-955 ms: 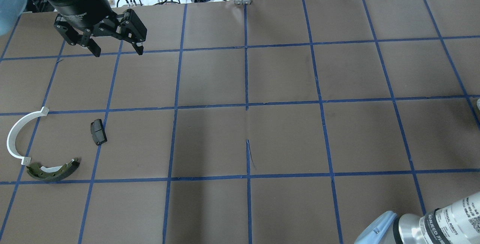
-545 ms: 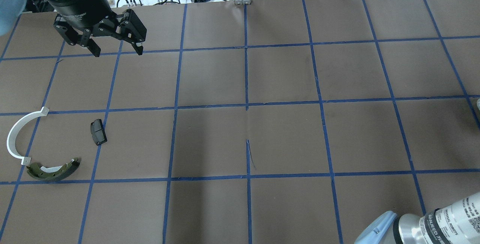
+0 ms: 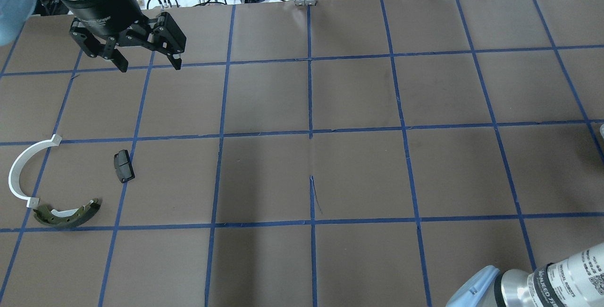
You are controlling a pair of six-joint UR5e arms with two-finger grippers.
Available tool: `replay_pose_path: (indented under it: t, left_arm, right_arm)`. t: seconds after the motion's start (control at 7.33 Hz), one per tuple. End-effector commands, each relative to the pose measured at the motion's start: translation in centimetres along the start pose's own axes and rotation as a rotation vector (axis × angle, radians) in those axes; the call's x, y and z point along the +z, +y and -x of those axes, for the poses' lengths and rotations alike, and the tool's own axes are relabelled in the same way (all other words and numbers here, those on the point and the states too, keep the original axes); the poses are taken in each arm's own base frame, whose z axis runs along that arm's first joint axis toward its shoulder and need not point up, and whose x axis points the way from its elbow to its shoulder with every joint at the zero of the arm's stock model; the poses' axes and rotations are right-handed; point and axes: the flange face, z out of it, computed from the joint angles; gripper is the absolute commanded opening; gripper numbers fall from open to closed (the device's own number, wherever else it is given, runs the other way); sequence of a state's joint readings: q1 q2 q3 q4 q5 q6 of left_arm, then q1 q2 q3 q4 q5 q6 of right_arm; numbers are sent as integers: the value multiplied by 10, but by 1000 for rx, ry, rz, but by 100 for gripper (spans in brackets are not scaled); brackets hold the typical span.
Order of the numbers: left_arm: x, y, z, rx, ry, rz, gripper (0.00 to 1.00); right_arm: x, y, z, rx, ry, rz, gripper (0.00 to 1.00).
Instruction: Place bearing gear from tray to pile
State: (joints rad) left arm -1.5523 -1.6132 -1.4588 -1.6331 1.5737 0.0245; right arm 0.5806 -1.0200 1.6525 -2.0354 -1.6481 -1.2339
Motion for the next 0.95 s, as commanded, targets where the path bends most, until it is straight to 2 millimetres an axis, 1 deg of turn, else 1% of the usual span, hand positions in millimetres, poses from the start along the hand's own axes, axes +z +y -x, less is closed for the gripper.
replay_pose_path:
  t: [0.0, 0.14, 0.27, 0.41, 0.55, 0.68, 0.82]
  left_arm:
    - [0, 0, 0, 0, 1, 0, 100]
    - [0, 0, 0, 0, 0, 0, 100]
    - [0, 0, 0, 0, 0, 1, 100]
    - [0, 0, 0, 0, 0, 1, 100]
    - [0, 0, 0, 0, 0, 1, 100]
    - [1, 0, -1, 0, 0, 6, 100]
    - [3, 2, -1, 0, 0, 7, 100]
  right_arm:
    - [0, -1, 1, 0, -1, -4, 52]
    - [0, 0, 0, 2, 3, -7, 49]
    - [1, -1, 0, 0, 0, -6, 48]
    - [1, -3, 3, -4, 2, -5, 41]
    - [1, -4, 4, -6, 1, -5, 28]
    - [1, -5, 4, -7, 2, -6, 16]
    - [0, -5, 4, -7, 2, -6, 11]
